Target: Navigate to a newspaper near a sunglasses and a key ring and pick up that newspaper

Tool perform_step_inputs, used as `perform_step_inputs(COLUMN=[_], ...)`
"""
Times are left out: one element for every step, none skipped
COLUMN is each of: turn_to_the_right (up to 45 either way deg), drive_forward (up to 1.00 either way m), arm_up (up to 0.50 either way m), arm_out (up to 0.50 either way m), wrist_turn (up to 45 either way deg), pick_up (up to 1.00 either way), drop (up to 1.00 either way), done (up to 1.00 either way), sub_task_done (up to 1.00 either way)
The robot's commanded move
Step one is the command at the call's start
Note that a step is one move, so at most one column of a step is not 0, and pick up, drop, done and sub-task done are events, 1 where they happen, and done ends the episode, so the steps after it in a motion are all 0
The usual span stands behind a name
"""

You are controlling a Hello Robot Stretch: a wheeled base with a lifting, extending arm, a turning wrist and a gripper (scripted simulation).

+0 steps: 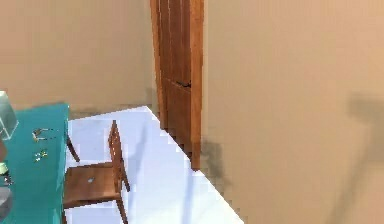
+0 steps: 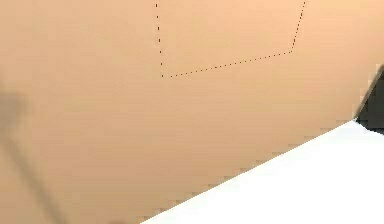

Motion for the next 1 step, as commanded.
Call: perform_step_inputs(turn_to_the_right=[0.0], drive_forward=[0.35], arm_up=[0.00], arm_out=[0.00], wrist_turn=[0.0], pick_up=[0.00], drop=[0.00], done=[0.00], sub_task_done=[0.00])
